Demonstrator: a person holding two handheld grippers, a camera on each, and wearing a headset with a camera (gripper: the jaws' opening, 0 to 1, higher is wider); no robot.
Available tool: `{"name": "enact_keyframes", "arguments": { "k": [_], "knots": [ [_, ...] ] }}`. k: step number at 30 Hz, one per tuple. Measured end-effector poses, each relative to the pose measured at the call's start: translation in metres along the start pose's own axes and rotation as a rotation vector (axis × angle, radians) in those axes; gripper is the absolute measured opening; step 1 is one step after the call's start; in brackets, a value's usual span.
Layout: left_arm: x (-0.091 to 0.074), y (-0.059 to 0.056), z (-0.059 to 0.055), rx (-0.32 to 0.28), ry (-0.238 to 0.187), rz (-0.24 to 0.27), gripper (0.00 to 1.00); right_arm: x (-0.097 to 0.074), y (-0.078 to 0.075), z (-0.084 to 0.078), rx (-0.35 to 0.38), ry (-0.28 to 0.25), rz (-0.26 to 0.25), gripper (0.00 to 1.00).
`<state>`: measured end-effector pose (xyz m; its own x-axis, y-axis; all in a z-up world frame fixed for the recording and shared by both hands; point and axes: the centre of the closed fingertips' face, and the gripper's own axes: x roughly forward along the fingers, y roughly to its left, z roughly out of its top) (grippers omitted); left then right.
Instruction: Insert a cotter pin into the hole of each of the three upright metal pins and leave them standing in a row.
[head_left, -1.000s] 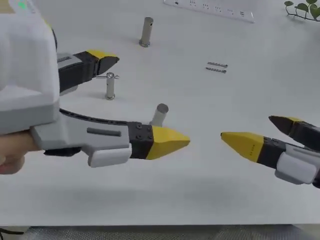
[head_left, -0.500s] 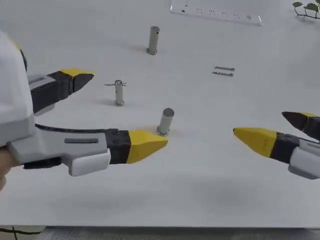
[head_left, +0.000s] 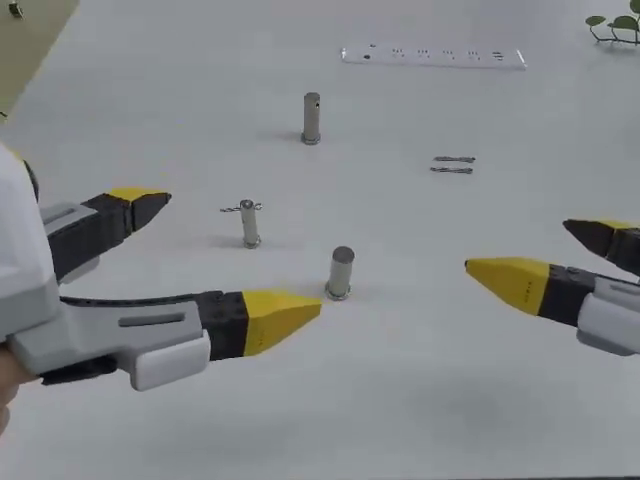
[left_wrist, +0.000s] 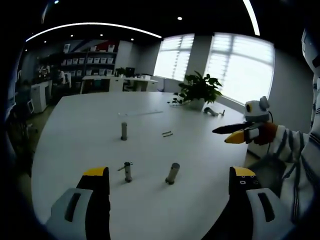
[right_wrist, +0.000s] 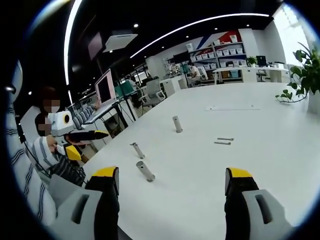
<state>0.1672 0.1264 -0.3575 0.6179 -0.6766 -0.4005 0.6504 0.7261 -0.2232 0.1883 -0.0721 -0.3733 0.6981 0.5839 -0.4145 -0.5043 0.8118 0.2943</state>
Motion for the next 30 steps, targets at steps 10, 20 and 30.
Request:
{"name": "enact_keyframes", "arguments": {
  "k": [10, 20, 30],
  "knots": [
    [-0.012, 0.011, 0.0, -0.01, -0.006, 0.106, 0.99, -0.003, -0.011, 0.007, -0.022, 0.005, 0.024, 0.84],
    [-0.032, 0.022, -0.003, -0.036, -0.007, 0.189, 0.99, 0.001, -0.024, 0.03, -0.152, 0.056, 0.056, 0.77],
    [-0.049, 0.021, -0.014, -0.056, 0.016, 0.245, 0.99, 0.017, -0.048, 0.059, -0.348, 0.158, 0.084, 0.68]
  ]
}}
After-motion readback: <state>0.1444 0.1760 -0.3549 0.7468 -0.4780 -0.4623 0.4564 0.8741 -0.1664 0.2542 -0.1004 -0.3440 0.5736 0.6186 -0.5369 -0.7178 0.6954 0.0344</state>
